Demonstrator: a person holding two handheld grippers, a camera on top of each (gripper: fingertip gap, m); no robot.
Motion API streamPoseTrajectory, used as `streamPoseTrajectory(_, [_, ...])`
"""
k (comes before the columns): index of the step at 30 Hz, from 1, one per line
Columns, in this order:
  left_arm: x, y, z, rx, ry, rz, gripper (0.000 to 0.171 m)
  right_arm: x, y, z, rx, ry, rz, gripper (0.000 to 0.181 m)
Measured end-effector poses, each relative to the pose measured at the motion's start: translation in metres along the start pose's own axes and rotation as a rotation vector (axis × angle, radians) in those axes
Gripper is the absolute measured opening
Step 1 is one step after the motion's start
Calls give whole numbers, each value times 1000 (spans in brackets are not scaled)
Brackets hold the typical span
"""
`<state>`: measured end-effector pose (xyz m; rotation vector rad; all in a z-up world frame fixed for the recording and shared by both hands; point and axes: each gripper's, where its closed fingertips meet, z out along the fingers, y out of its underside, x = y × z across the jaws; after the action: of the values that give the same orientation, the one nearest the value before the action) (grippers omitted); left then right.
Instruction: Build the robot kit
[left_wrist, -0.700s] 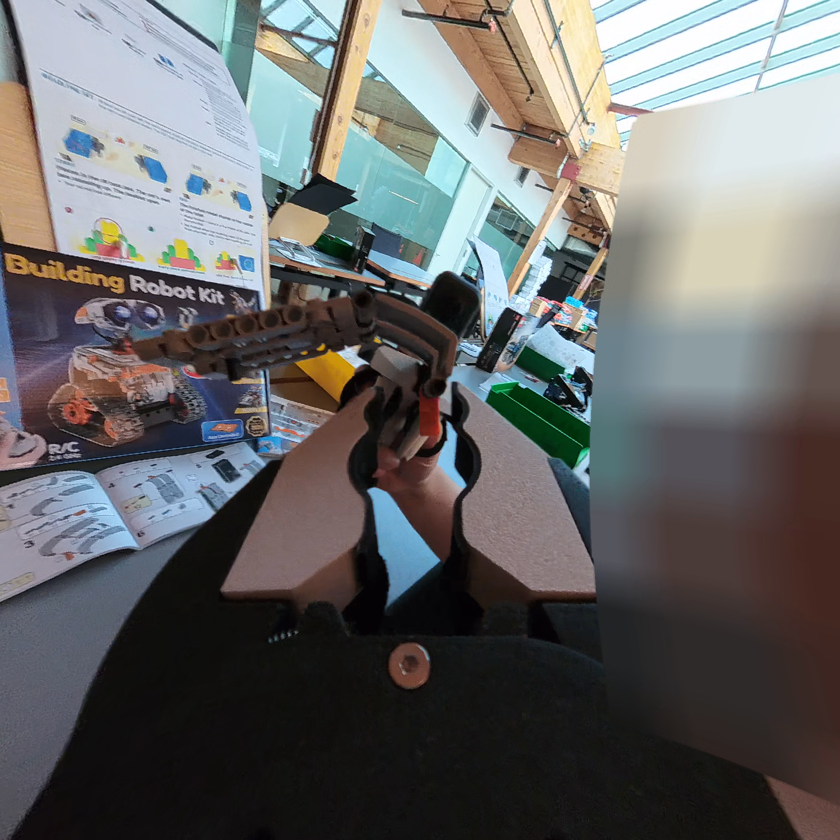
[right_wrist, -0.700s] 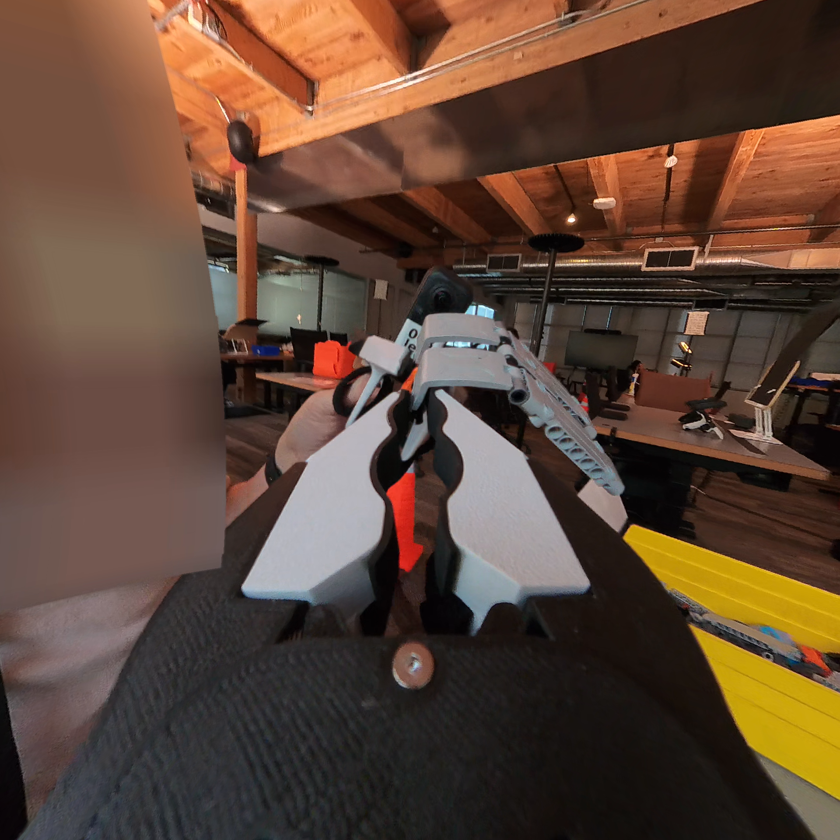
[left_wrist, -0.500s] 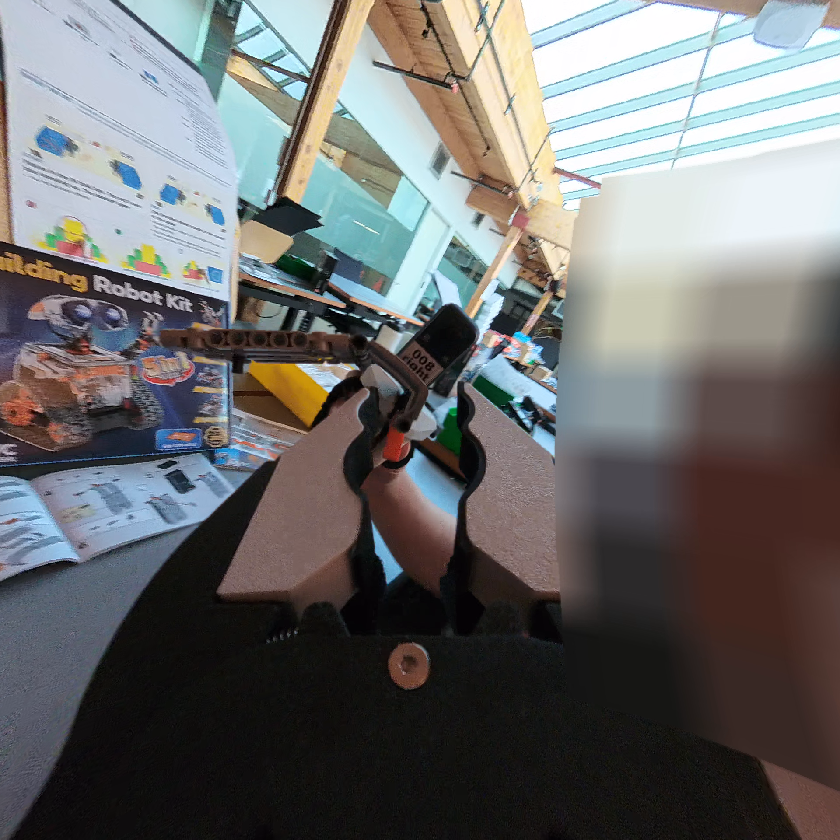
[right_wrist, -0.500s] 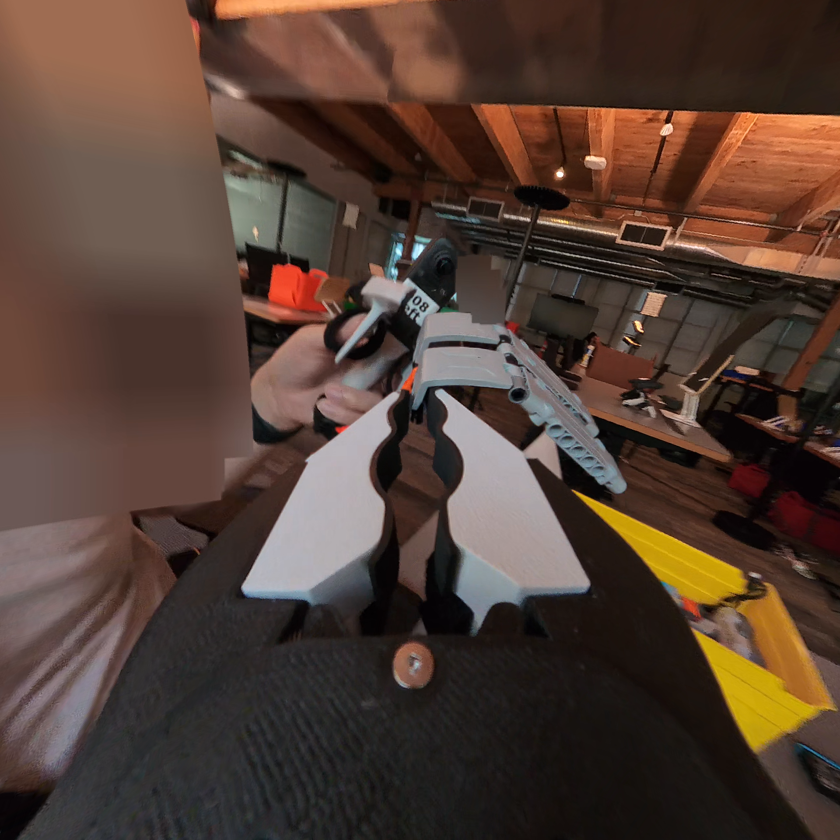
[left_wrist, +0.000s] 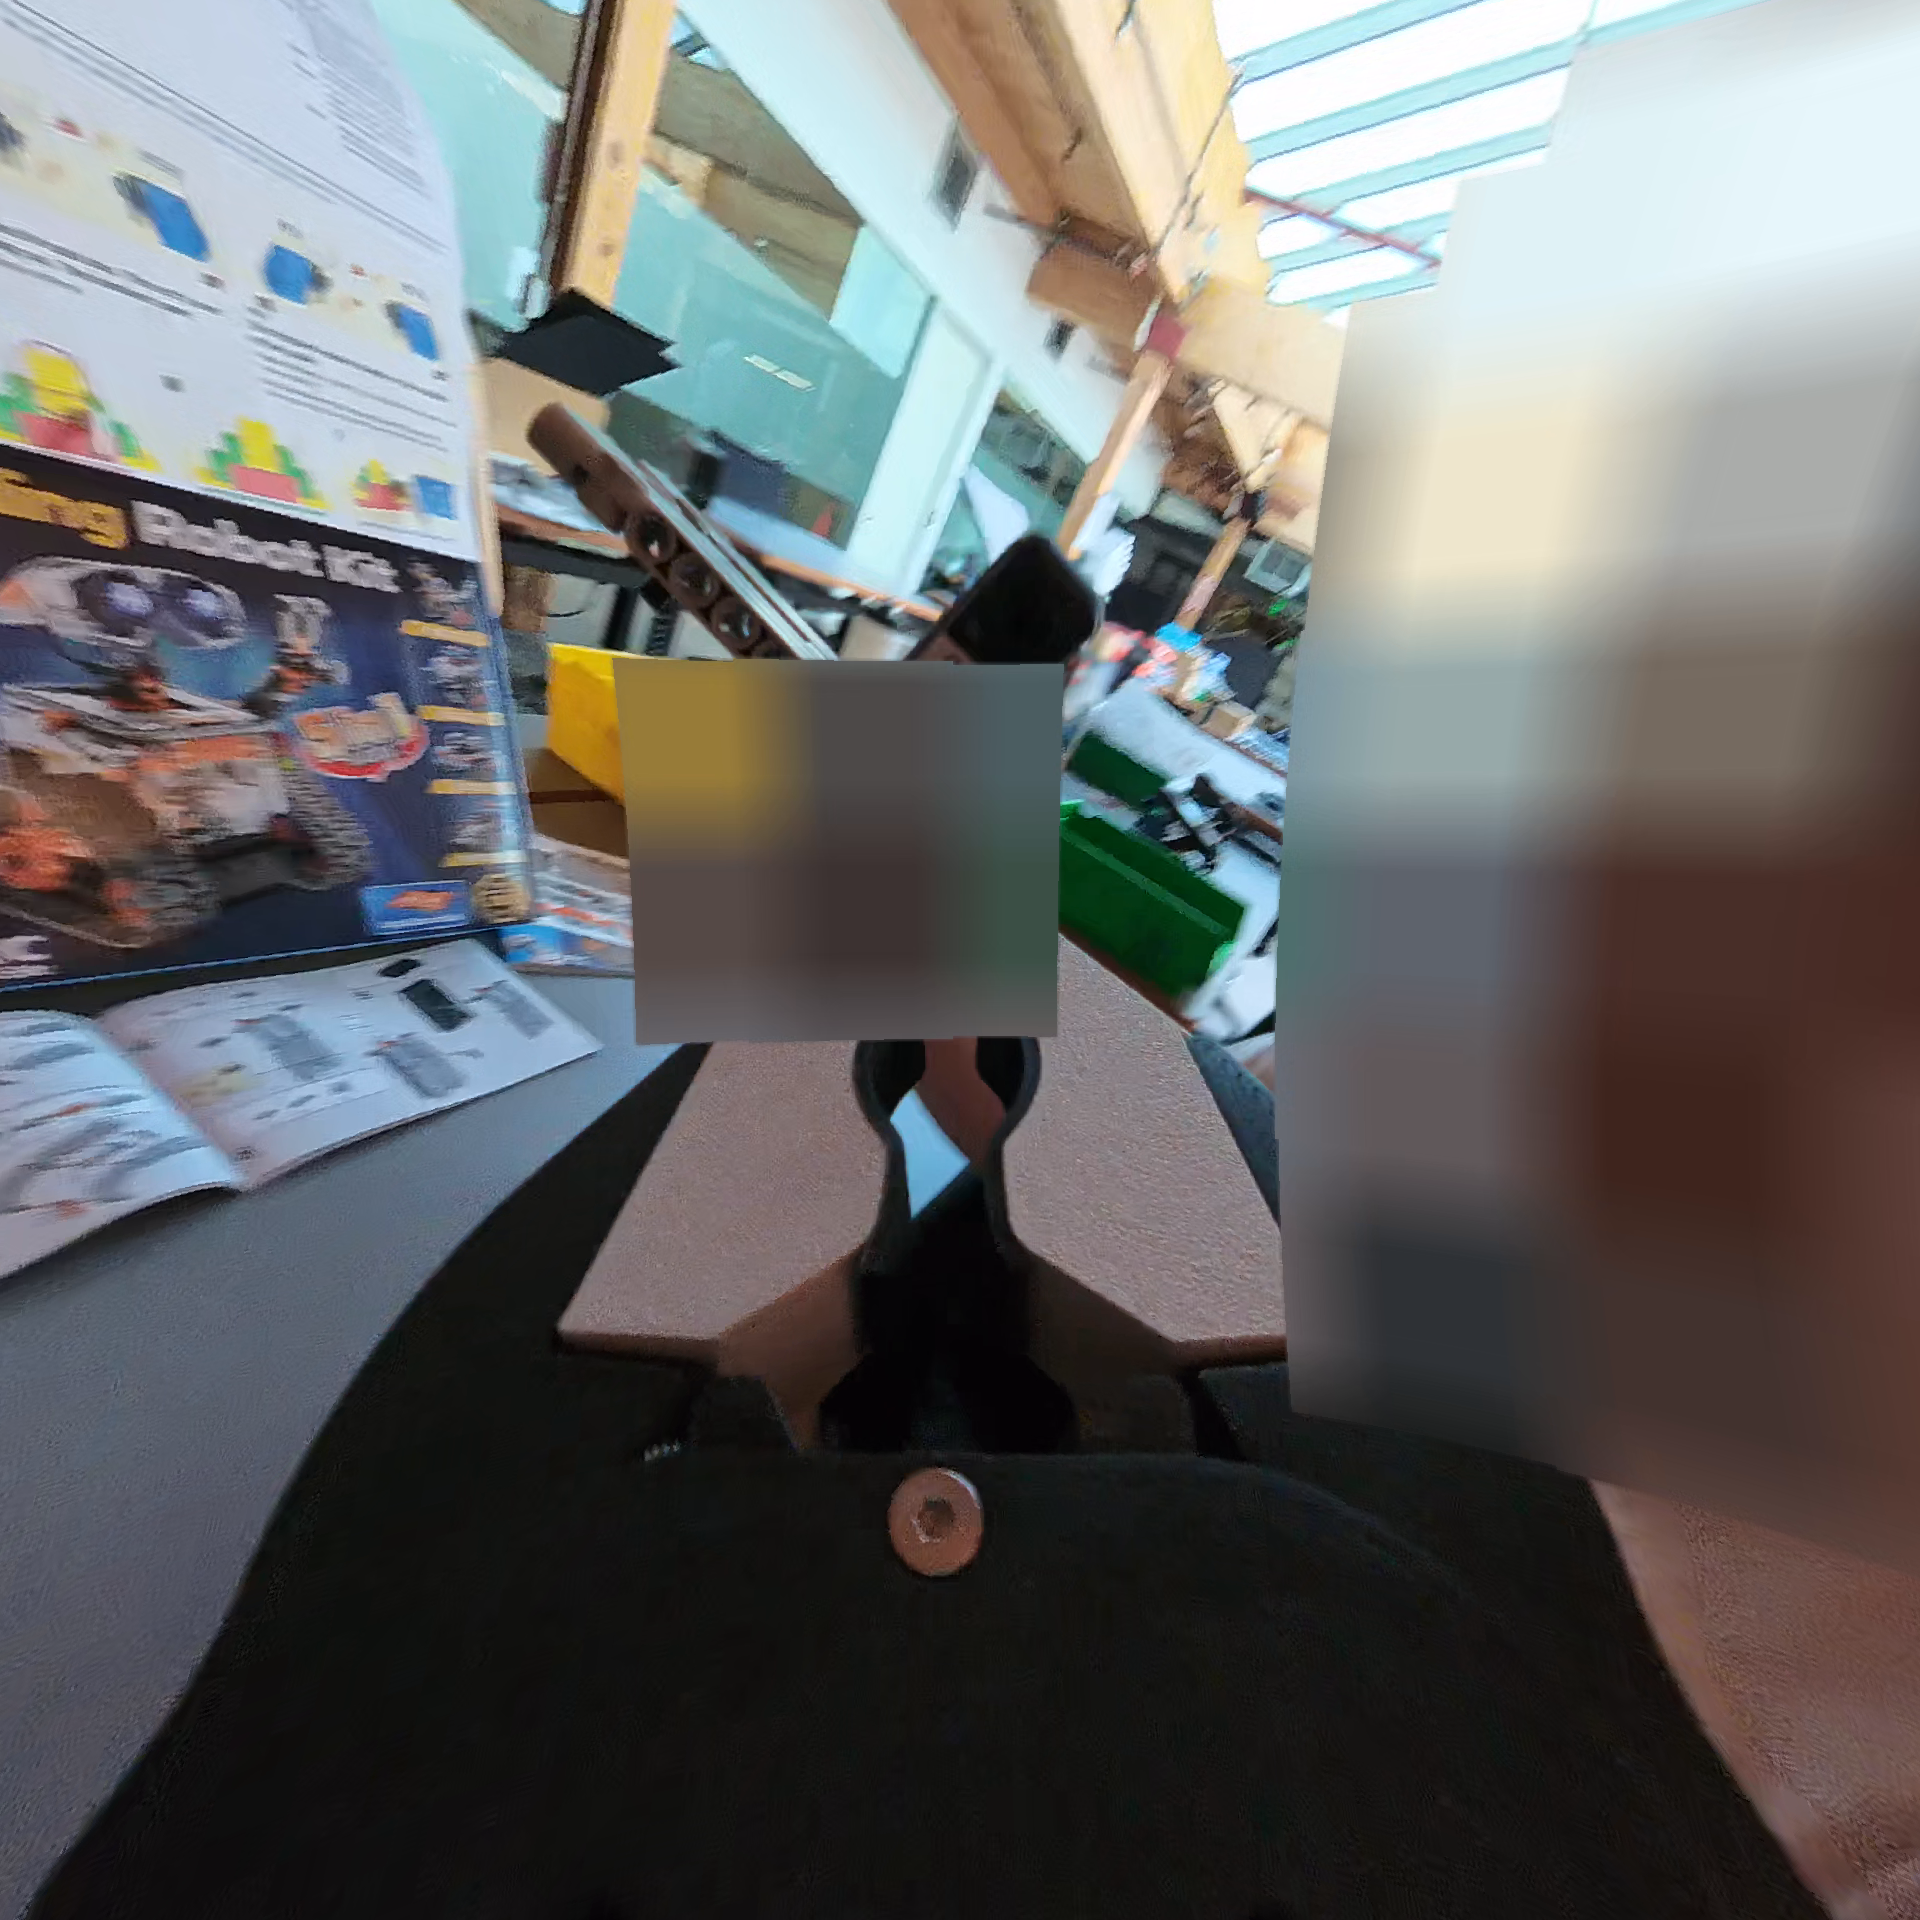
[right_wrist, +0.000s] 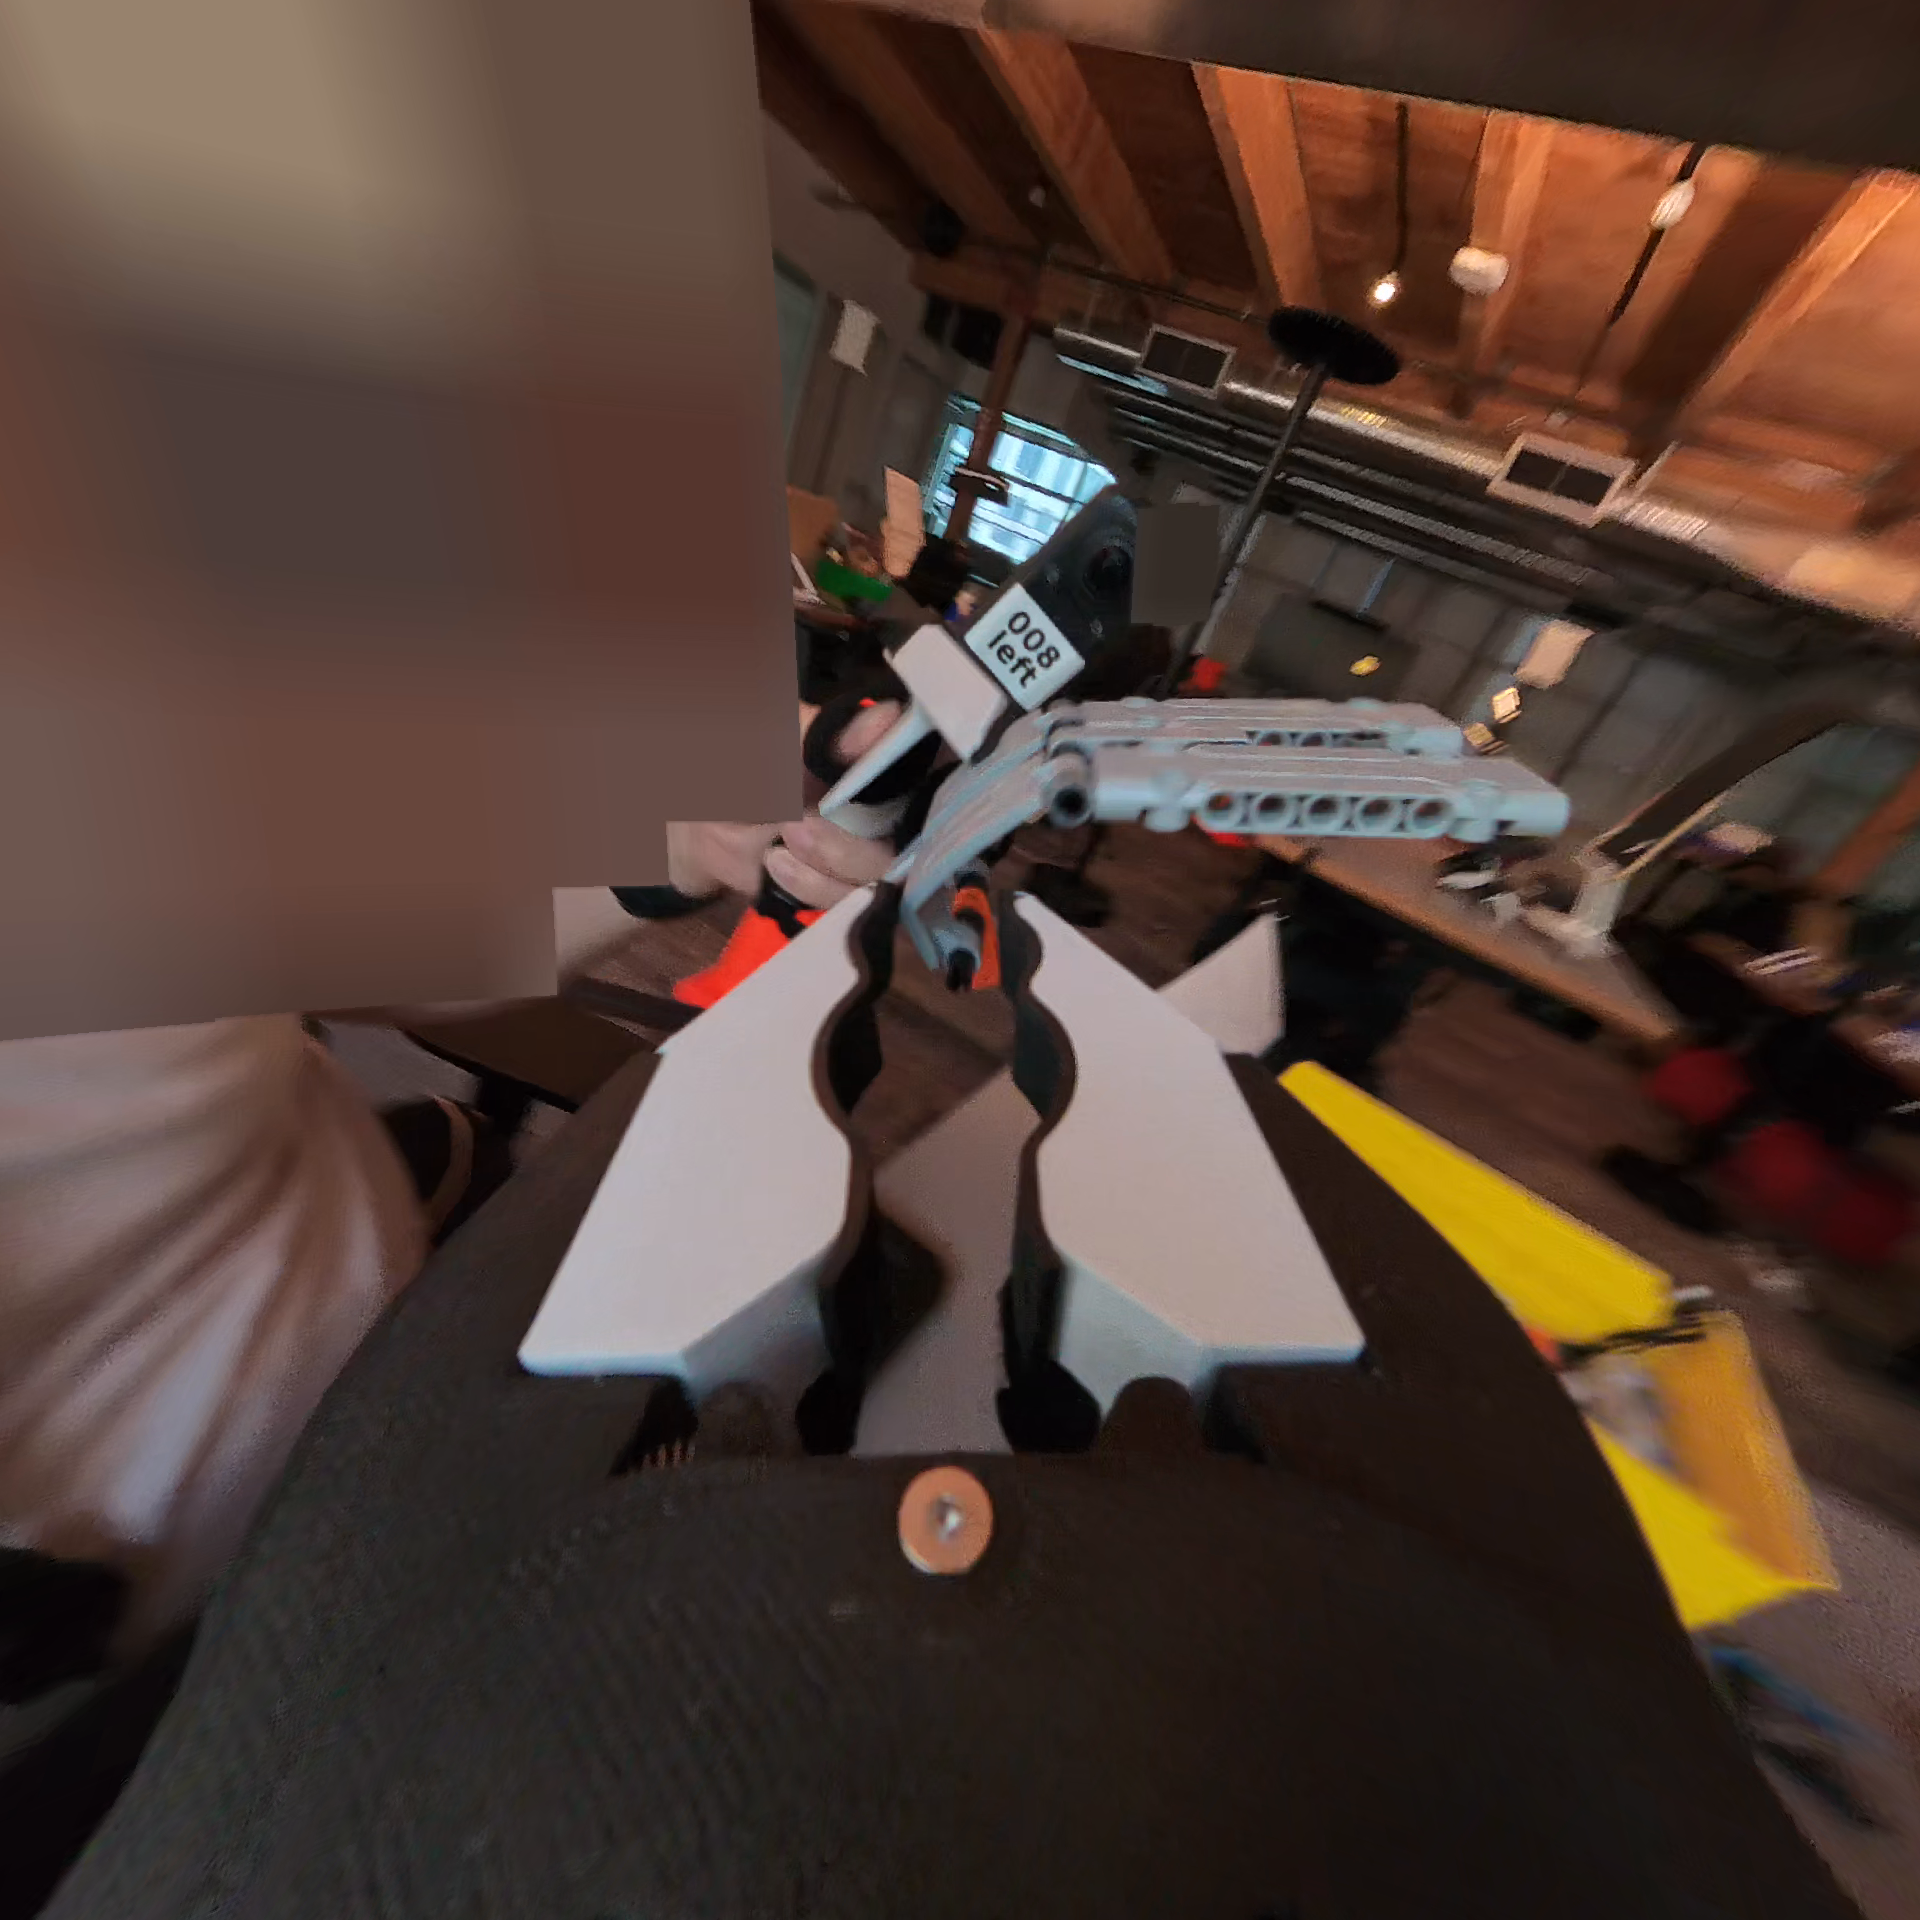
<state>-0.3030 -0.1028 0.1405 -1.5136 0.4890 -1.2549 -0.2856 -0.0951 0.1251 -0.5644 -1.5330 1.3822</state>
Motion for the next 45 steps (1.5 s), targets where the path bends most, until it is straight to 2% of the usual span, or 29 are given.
streamPoseTrajectory(1, [-5, 2, 0, -22, -59, 57, 0, 3, 0, -2, 17, -28, 106, 28])
streamPoseTrajectory(2, [-8, 3, -1, -33, -105, 111, 0, 6, -1, -4, 38, -50, 206, 35])
streamPoseTrajectory(5, [-8, 5, -1, -46, -141, 209, 0, 24, -2, -5, 96, -37, 446, 35])
streamPoseTrajectory(9, [-9, 14, 3, -97, -166, 316, 0, 36, -12, -12, 240, -90, 691, 22])
streamPoseTrajectory(12, [-10, 25, 8, -154, -160, 361, 0, 41, -9, -14, 243, -92, 784, 14])
streamPoseTrajectory(15, [-16, 33, 9, -194, -177, 392, 0, 39, -6, -15, 207, -104, 803, 7])
streamPoseTrajectory(18, [-23, 33, 7, -202, -190, 356, 15, 36, -4, -13, 171, -99, 782, 5])
streamPoseTrajectory(23, [-11, 7, 5, -73, -85, 220, 35, 23, 2, -5, 92, -120, 722, 5])
streamPoseTrajectory(26, [-14, -4, 1, -30, -120, 234, 26, 17, 10, 1, 20, -115, 674, 5])
streamPoseTrajectory(28, [-14, -8, -1, -16, -138, 244, 4, 14, 12, 4, -3, -108, 638, 5])
streamPoseTrajectory(30, [-14, -8, -2, -26, -147, 235, 5, 15, 9, 4, 4, -93, 608, 5])
streamPoseTrajectory(34, [-11, -7, -1, -39, -161, 249, 5, 24, -9, -3, 109, -54, 610, 5])
streamPoseTrajectory(45, [-9, 1, 7, -92, -159, 223, 5, 16, -6, -6, 28, -77, 638, 5])
